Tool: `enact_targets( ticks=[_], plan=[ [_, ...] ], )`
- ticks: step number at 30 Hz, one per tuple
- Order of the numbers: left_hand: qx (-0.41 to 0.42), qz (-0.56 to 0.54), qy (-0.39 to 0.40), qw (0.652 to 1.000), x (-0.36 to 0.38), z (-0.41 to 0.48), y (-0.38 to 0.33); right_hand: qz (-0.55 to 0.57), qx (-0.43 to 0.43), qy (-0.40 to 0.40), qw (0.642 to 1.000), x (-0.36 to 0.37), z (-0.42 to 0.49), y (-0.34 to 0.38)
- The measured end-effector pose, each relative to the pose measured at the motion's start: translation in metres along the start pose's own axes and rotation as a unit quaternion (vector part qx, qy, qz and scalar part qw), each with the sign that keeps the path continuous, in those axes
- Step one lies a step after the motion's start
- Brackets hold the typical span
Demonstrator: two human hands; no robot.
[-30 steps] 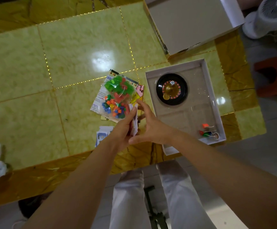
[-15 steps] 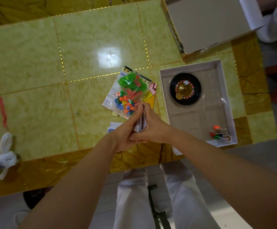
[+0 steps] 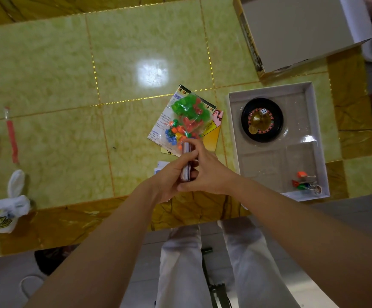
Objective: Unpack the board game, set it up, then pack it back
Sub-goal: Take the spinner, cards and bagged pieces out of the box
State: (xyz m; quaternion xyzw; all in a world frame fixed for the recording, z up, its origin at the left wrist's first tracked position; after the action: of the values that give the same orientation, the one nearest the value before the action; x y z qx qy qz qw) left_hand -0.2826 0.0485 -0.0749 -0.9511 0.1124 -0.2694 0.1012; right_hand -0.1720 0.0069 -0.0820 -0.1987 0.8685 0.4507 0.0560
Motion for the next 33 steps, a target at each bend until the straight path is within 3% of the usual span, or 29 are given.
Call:
enact_targets(
  ticks=[6,10,12,15,21,24,33],
  plan=[
    [-0.043,0.032,-0.016,0.998,-0.027,-0.010,0.007,-0.023,0.005,0.037,0.999,0.015,0.003,0.003],
    [0.020,0.156,-0.166,0.974,-0.070,-0.011,0.018,-0.070,0.014,0.083,0.994,0.026,0.002,0.004],
    [0.061,0.207,-0.299,0.930,-0.102,-0.010,0.029,-0.094,0.044,0.054,0.993,0.032,0.008,0.002],
    [0.038,0.391,-0.422,0.817,-0.130,-0.016,0.044,-0.153,0.064,0.012,0.986,0.041,0.017,0.000],
    [0.109,0.544,-0.463,0.691,-0.136,-0.008,0.058,-0.202,0.038,0.063,0.977,0.073,0.031,-0.007],
    [0.130,0.574,-0.478,0.652,-0.134,-0.002,0.062,-0.206,0.043,0.068,0.975,0.086,0.033,-0.016],
    [0.117,0.580,-0.486,0.643,-0.142,-0.005,0.074,-0.195,0.041,0.045,0.979,0.092,0.036,-0.022]
  ],
)
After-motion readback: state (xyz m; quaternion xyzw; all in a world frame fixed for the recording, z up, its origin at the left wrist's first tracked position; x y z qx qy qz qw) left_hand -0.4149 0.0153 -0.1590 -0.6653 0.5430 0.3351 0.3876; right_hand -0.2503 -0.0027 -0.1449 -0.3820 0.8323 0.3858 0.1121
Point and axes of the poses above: each hand's wrist, its own z-axis towards the middle knuckle, its own x-axis out of the palm, y = z × x, the point moved 2 cm from there along z, towards the middle knuckle, and after that the axes turned 5 degrees about -z, right-handed, at the moved point
